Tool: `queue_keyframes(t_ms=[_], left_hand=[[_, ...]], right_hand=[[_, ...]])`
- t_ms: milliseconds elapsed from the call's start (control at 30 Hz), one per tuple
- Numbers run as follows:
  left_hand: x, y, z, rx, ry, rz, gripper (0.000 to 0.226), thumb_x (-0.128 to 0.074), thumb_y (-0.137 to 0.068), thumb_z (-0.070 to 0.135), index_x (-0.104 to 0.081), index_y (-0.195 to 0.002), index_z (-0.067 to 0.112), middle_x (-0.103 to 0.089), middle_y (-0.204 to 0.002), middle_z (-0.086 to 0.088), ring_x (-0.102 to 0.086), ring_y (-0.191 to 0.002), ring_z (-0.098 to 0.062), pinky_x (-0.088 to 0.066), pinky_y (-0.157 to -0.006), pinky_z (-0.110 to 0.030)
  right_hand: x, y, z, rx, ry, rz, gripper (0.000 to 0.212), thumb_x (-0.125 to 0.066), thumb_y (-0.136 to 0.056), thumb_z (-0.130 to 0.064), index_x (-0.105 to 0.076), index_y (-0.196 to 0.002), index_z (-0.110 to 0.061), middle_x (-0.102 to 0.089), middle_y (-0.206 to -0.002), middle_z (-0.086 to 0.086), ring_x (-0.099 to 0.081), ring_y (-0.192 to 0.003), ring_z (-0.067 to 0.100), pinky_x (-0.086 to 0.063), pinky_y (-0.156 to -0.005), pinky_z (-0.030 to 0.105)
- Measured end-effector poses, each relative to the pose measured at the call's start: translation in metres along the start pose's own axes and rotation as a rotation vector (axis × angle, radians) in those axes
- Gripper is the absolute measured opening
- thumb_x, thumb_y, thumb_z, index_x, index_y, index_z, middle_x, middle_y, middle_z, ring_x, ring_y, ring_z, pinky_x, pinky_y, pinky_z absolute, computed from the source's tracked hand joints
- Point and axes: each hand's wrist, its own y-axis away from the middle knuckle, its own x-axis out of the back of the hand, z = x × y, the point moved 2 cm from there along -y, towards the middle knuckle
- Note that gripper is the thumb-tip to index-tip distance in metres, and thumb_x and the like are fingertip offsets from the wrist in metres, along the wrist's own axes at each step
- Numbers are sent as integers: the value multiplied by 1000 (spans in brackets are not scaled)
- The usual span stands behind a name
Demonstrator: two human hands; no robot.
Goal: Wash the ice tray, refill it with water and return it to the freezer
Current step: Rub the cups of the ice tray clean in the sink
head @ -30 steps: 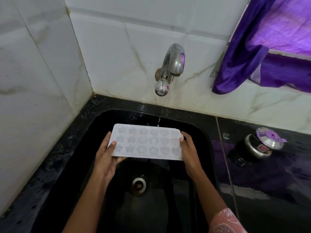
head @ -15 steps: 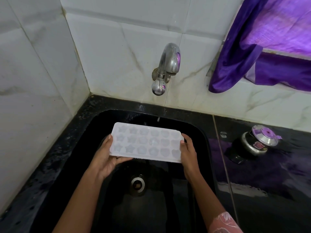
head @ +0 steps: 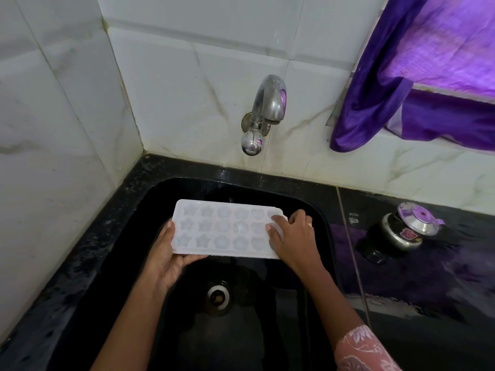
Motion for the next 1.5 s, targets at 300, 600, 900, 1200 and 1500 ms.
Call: queue_keyframes(t_ms=[300,600,900,1200,1500], left_hand=[[-1,2,1,6,10,4,24,-35,-99,34,-57,-106,25,-66,-104,-4,-63,-93,-25,-58,-54,-45],[0,3,5,-15,0,18,22,-36,-99,33,-57,-102,26,-66,-99,-2,-64,-89,-24,-58,-50,-41],[-3,2,4,-3,8,30,22,-36,-99,32,-57,-99,26,-67,-95,-1,-64,-86,-23,-57,-49,-41],[-1,0,3,-8,22,23,31,-35,-99,34,-52,-121,19,-64,-109,-6,-63,-94,-26,-57,-50,-42],[-6,0,1,-17,18,3,34,-35,-99,36,-50,-125,20,-63,-113,-7,-62,-98,-27,-57,-51,-42]], right_hand=[[-3,-8,-1,-4,14,-74,45,-40,-93,-49,-51,-130,-25,-40,-114,9,-39,-106,24,-35,-89,32],[1,-11,1,-1,11,-120,41,-42,-94,-47,-56,-124,-23,-44,-114,10,-41,-107,26,-35,-90,34],[2,-13,-2,-14,14,-120,42,-37,-96,-45,-54,-125,-20,-43,-115,11,-39,-109,27,-33,-92,33],[0,-9,-1,-29,-58,-162,41,-39,-96,-42,-51,-130,-22,-42,-115,11,-39,-110,27,-34,-94,34],[10,-7,-17,68,52,83,31,-47,-95,-30,-57,-117,-11,-51,-101,14,-48,-92,30,-35,-75,36]])
